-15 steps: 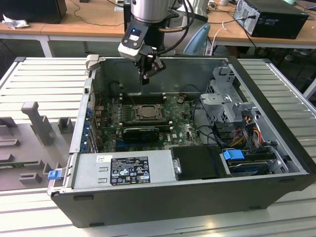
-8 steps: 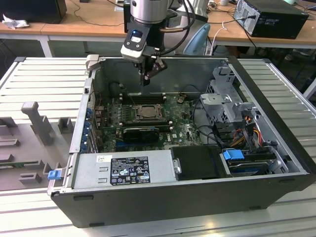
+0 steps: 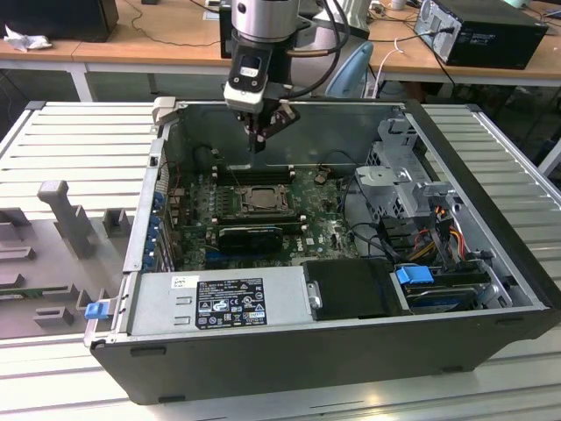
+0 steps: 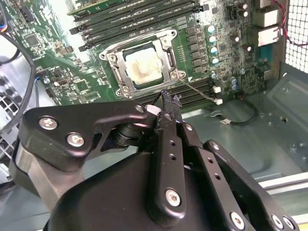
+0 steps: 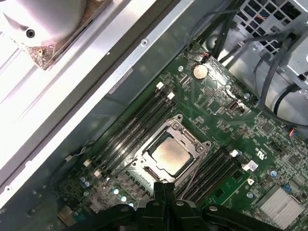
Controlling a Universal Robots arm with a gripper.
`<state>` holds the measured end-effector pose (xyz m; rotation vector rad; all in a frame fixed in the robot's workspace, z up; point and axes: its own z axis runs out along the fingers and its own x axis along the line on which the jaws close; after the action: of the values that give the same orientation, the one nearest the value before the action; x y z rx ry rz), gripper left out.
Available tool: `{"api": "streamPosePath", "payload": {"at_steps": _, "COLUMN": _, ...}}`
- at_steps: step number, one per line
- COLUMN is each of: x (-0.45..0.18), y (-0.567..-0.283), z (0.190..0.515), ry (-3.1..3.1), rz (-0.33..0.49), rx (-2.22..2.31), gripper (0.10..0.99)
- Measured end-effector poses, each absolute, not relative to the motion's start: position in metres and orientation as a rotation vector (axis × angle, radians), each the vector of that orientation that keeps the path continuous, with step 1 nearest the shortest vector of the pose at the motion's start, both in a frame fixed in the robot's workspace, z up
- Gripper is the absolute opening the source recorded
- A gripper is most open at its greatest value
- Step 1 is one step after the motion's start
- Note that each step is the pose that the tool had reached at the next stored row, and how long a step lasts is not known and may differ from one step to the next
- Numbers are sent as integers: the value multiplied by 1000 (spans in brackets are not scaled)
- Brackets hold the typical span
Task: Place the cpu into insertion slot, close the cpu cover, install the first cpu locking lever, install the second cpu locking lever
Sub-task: 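Install the first cpu locking lever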
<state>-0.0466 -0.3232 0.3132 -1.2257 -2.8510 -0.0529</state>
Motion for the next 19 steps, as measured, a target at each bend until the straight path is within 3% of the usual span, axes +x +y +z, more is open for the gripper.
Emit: {"api": "streamPosePath", "payload": {"at_steps": 19, "x": -47, "y": -323, "z": 312, "ry": -2977, "rz": -45, "rx": -864, "gripper": 106}}
